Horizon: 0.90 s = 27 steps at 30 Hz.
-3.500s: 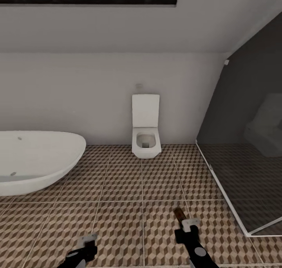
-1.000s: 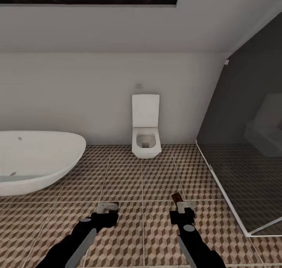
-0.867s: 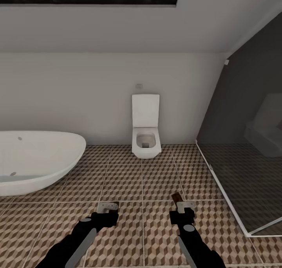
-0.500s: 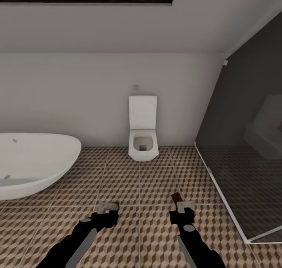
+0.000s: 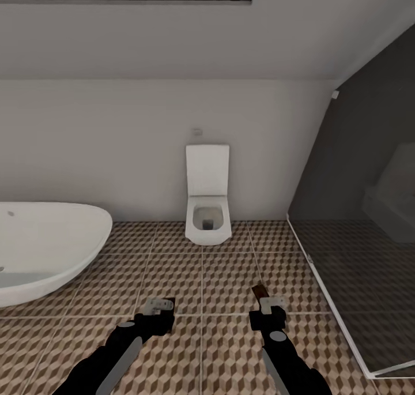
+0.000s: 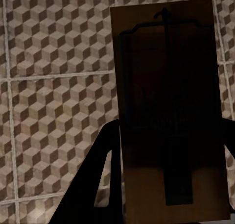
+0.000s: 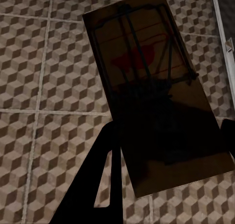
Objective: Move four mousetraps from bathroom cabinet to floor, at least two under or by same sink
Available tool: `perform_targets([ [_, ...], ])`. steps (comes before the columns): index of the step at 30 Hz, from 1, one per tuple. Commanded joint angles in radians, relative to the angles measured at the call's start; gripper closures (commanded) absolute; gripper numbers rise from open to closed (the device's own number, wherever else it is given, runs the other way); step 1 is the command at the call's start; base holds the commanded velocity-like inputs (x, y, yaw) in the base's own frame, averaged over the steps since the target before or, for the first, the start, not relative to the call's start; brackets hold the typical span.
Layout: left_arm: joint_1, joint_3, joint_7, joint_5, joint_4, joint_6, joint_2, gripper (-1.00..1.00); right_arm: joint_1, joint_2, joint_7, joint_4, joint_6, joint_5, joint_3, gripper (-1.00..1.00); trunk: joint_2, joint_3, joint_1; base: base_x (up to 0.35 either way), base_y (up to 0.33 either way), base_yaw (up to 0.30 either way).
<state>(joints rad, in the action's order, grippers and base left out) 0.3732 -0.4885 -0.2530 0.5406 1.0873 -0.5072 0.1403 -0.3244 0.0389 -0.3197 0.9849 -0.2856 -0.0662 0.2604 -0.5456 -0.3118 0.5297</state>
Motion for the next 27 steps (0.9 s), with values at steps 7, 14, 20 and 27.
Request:
perform_targets([
  [7, 0.001, -0.004, -0.012, 0.009, 0.0, -0.003, 0.001, 1.0, -0.001, -0.001, -0.008, 0.003, -0.003, -0.007, 0.005, 1.0, -0.001, -0.002, 0.001, 0.24, 0.0, 0.0],
  [14, 0.001, -0.004, -0.012, 0.009, -0.004, -0.003, 0.001, 1.0, -0.001, 0.016, 0.012, 0.046, -0.002, -0.009, 0.008, 1.0, -0.001, -0.002, 0.001, 0.248, 0.0, 0.0],
  [20, 0.001, -0.004, -0.012, 0.009, -0.004, -0.003, 0.001, 1.0, -0.001, 0.026, 0.014, 0.053, -0.003, -0.009, 0.007, 1.0, -0.001, -0.007, 0.001, 0.249, 0.0, 0.0],
  [27, 0.001, -0.004, -0.012, 0.009, -0.004, -0.003, 0.001, 1.0, -0.001, 0.027, 0.014, 0.054, -0.003, -0.009, 0.007, 1.0, -0.001, -0.018, 0.001, 0.243, 0.0, 0.0],
])
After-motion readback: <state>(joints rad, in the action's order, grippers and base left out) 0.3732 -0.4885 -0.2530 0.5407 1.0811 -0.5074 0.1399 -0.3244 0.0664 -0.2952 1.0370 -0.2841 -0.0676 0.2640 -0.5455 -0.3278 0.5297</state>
